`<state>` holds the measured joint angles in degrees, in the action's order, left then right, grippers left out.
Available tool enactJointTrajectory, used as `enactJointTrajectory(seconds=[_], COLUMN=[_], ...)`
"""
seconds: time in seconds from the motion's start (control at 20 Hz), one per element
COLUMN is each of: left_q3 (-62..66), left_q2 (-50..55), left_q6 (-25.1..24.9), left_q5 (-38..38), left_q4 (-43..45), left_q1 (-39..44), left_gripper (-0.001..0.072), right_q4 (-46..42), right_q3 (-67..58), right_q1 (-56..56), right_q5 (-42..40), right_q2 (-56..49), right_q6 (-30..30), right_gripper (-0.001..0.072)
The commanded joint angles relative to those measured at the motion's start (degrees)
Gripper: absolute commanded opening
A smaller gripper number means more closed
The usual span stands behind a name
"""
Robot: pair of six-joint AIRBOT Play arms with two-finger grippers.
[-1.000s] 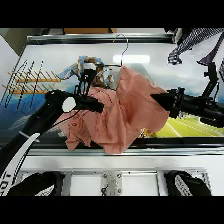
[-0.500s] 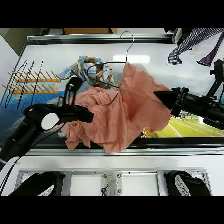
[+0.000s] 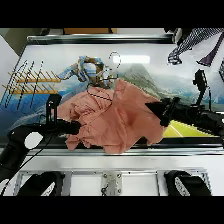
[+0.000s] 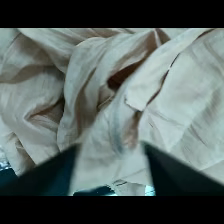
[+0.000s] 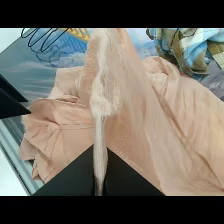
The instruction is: Fold the clothes and pants, and hang the long-sleeved shirts on hangers.
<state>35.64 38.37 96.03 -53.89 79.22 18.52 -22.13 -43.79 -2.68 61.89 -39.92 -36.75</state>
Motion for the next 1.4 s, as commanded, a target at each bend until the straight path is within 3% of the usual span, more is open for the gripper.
enactJointTrajectory(seconds=[0.0, 0.2, 0.35, 0.65, 0.75, 0.85, 0.9, 1.15, 1.35], left_q3=[3.0, 8.8, 12.7, 14.5, 13.2, 13.3, 13.3, 13.3, 13.3], left_q2=[1.4, 9.6, 16.8, 26.3, 26.3, 25.8, 24.9, 19.0, 17.1], left_q6=[0.0, -1.5, 0.1, 0.1, 0.5, 0.4, 0.4, 0.4, -1.5], left_q5=[-1.9, -5.7, -5.9, -10.8, -9.2, -7.7, -6.2, -6.2, -8.0], left_q4=[-1.2, 0.5, 7.3, 7.3, 7.2, 7.9, 8.2, 7.6, 7.6], left_q1=[-3.5, -2.3, -0.5, -0.4, -0.4, -0.4, -0.6, -7.9, -10.9], left_gripper=[0.0509, 0.0508, 0.0499, 0.0497, 0.032, 0.0072, 0.0008, 0.0007, 0.0008], right_q4=[-0.8, -0.8, -0.8, -0.8, -0.9, -0.8, -0.7, 7.1, 7.6], right_q3=[0.3, 0.3, 0.3, 0.3, 0.3, 0.3, 0.3, -0.4, -0.4], right_q1=[2.5, 2.5, 2.5, 2.5, 2.5, 2.5, 2.5, 2.4, 2.4], right_q5=[-3.0, -3.0, -2.9, -2.9, -3.0, -2.9, -3.0, -1.2, 8.7], right_q2=[0.5, 0.5, 0.5, 0.5, 0.5, 0.5, 0.6, 3.9, 5.1], right_q6=[-1.6, -1.7, -1.7, -1.7, -1.7, -1.7, -1.7, -1.4, -2.6], right_gripper=[0.0003, 0.0003, 0.0004, 0.0004, 0.0003, 0.0004, 0.0003, 0.0002, 0.0003])
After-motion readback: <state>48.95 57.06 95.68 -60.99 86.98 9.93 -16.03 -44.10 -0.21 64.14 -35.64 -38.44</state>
